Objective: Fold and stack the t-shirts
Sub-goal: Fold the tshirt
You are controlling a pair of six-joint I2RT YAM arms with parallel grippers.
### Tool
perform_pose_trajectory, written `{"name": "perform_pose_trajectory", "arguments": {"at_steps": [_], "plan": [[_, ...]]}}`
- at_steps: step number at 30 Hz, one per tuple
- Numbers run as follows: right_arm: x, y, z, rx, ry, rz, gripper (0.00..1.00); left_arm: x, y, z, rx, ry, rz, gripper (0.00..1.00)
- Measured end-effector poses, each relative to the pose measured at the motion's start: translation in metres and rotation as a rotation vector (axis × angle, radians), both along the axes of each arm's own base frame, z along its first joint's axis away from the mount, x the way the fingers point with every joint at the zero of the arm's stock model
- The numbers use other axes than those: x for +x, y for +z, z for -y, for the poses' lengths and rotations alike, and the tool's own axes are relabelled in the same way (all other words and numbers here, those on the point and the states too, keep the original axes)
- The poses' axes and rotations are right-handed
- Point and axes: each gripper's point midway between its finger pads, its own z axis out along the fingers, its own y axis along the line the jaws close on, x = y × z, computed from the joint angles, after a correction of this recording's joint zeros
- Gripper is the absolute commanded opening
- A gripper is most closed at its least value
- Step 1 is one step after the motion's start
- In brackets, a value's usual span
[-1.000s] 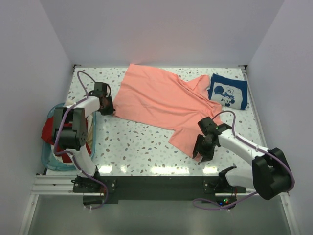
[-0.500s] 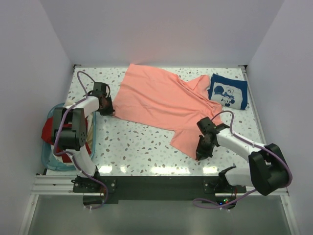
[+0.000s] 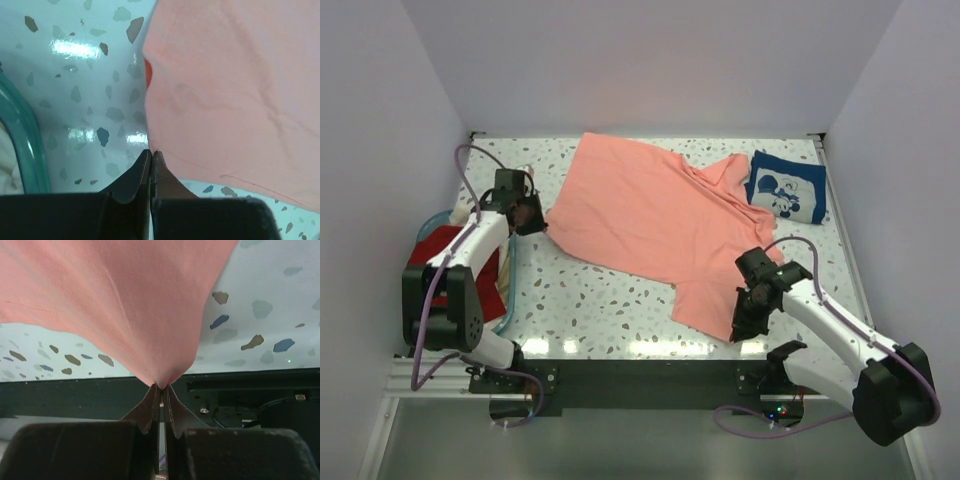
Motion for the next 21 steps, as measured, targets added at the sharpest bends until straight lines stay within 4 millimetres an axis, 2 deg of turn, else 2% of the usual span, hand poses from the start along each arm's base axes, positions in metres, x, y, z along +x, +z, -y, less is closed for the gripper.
{"name": "perform_pose_trajectory", "arguments": {"at_steps": [12,17,21], "plan": [[-0.04,0.024,0.01,0.04,0.002,-0.027,0.0,-0.073,0.028,-0.011,0.032,0.046,-0.001,0.0],[-0.048,0.032,0.01,0.078,0.0,0.006,0.0,-0.088,0.041,-0.015,0.035,0.074,0.018,0.0],[-0.049,0.038,0.01,0.084,-0.013,0.01,0.0,-0.096,0.041,-0.015,0.029,0.088,-0.006,0.0]]}}
